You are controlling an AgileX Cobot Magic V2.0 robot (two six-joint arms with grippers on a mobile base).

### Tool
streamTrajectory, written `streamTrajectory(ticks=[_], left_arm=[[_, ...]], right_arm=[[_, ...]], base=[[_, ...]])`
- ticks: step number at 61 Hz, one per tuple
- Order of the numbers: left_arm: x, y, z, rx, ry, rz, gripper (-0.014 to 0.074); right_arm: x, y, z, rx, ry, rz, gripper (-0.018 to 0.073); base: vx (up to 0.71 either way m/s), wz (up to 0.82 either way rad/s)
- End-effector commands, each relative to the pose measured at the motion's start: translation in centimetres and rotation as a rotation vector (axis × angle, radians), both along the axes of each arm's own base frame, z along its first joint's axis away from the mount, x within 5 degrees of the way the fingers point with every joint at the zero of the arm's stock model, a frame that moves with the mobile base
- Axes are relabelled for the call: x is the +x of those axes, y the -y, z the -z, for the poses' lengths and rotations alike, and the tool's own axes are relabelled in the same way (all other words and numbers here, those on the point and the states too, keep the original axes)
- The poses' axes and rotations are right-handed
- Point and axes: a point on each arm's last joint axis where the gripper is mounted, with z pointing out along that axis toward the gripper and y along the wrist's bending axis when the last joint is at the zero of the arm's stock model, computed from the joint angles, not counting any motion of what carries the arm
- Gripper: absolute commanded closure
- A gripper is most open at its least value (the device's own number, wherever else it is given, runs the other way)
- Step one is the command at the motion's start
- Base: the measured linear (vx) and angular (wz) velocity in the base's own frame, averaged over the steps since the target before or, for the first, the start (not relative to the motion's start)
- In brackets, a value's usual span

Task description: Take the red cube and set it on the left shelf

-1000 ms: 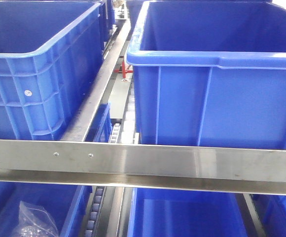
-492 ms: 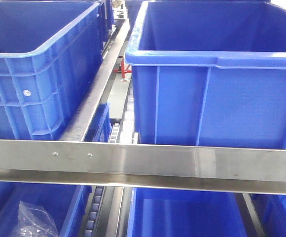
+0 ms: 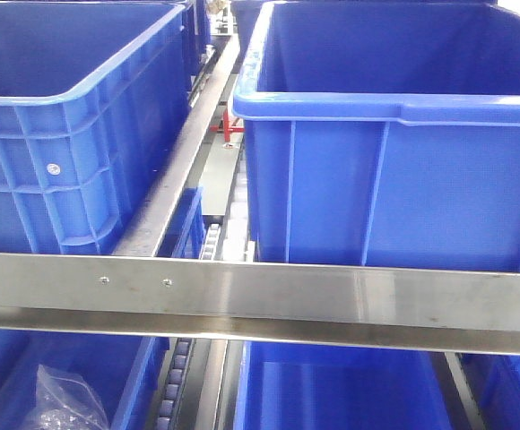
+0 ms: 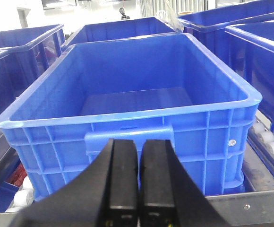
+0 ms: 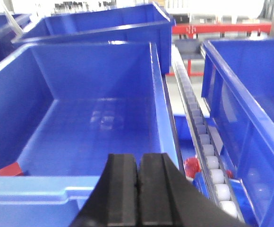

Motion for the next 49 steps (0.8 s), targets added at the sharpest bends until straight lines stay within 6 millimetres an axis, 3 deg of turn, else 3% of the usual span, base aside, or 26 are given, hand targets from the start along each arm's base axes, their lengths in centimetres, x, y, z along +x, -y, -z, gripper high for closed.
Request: streamTrajectory(ticks=[1,15,49], left_arm=[[0.1,0.0,0.0,-0.008,0.053,0.001,0.0491],[0.1,0.0,0.0,-0.008,0.053,0.001,0.0491],[0.1,0.0,0.0,-0.008,0.053,0.001,0.0491]], right_arm=[[-0.6,0.0,0.2,-0.02,0.103,0.006,0.0501],[-1.7,-0.1,5.8,-0.02,0.123,0.005,0.0501],[-1.9,-0.1,6.1,-0.018,0.091,0.006,0.0501]], base=[[0.0,0.0],[0.0,0.0],[0.0,0.0]])
